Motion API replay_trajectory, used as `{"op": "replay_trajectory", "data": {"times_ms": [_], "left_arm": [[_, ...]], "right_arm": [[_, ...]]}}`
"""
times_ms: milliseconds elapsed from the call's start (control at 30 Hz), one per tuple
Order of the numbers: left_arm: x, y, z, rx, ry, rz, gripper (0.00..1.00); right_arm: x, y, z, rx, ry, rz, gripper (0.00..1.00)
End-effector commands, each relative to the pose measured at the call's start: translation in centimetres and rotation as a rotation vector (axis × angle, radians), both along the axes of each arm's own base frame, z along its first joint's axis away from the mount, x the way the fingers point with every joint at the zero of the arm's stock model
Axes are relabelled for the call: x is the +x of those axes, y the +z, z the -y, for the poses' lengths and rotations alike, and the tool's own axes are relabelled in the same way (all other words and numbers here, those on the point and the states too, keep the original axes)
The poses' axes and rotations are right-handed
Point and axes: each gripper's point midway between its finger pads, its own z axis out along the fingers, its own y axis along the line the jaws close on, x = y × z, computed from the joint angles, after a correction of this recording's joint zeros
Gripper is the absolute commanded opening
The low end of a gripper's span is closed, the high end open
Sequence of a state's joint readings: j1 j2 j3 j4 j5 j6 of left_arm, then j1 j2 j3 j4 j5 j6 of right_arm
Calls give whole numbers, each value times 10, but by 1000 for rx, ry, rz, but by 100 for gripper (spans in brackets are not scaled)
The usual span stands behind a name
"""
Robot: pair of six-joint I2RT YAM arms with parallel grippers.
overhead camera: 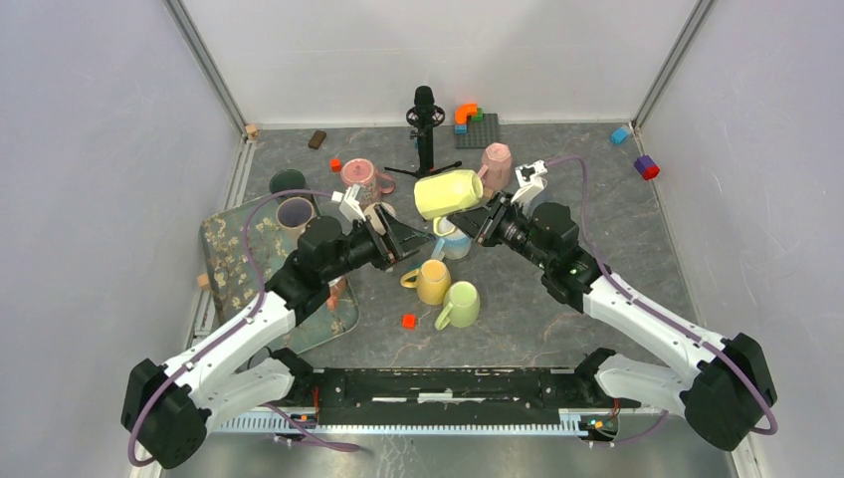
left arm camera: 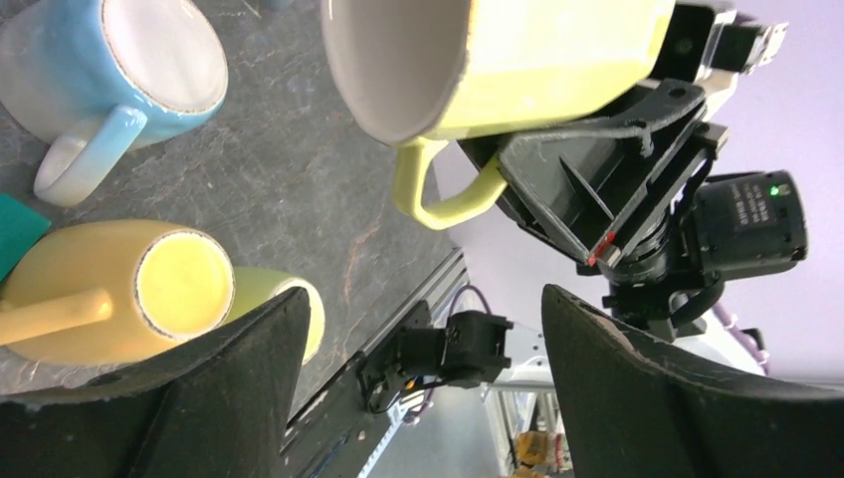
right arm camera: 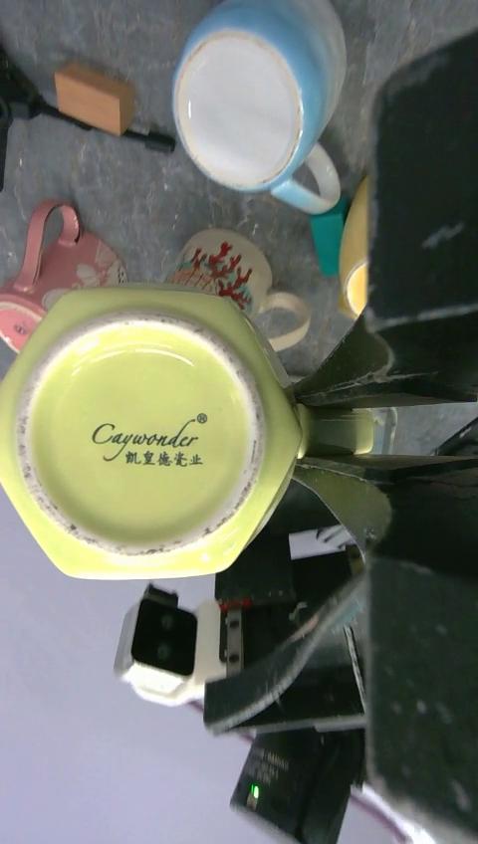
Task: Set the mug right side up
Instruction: Turn over the cup at the center of the board.
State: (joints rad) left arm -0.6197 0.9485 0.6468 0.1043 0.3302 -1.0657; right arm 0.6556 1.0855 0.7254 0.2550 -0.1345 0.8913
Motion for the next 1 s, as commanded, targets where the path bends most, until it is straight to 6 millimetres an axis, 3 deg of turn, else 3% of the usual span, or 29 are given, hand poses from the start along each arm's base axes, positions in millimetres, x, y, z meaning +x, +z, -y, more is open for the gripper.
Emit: {"op": "replay_trajectory", "data": {"times_ms": [0,467,967], "left_arm": [[8,36,3,-188,2,39,89],[-2,66,18,-377,-139,71,61],[-5,76,18,-399,-154,94,48]], "right_arm": [[-7,77,-9,237,46,161,0],[-22,89,-26,361,147,140,0],[-32,94,-42,427,222,115,0]]}}
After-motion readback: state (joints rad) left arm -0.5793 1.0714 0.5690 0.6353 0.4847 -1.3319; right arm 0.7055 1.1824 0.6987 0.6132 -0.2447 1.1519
